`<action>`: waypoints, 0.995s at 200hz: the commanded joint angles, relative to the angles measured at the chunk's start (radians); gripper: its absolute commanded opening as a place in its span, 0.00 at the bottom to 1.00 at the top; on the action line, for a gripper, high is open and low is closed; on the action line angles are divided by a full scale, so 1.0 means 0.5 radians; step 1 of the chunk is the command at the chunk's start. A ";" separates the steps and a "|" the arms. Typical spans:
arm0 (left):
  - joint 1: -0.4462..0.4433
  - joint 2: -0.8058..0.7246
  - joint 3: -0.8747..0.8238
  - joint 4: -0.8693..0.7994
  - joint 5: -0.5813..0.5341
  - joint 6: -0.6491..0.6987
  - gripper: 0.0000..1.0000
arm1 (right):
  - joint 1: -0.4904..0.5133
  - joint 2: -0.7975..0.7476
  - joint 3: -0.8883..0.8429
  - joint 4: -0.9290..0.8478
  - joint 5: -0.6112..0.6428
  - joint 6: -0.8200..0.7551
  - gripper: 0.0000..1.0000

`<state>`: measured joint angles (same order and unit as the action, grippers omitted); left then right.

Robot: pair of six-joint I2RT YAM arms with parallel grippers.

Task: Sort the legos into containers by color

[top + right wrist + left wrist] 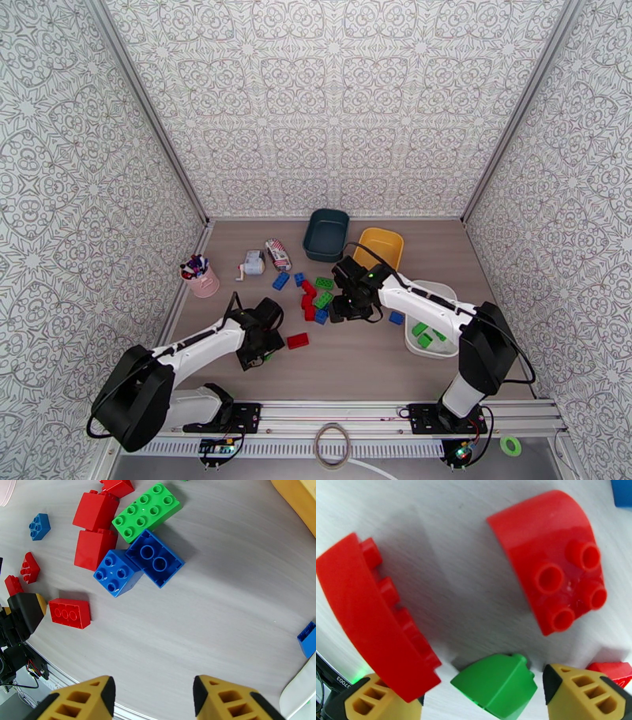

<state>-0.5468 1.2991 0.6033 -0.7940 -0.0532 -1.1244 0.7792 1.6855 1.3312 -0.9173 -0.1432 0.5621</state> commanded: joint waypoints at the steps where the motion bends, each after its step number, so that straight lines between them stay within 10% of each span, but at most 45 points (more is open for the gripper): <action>1: -0.067 0.009 -0.013 0.146 0.065 -0.048 0.80 | -0.001 -0.009 -0.009 -0.008 0.026 0.029 0.57; 72: -0.117 0.055 0.011 0.217 0.050 -0.096 0.71 | -0.001 0.013 -0.008 0.002 0.004 0.017 0.55; 199: 0.097 0.224 0.261 0.014 -0.070 0.357 0.84 | -0.002 -0.050 -0.072 0.026 0.007 0.046 0.55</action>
<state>-0.5133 1.3907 0.6964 -0.7982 -0.0803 -1.0344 0.7792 1.6855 1.3102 -0.9142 -0.1432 0.5663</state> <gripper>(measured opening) 0.831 0.555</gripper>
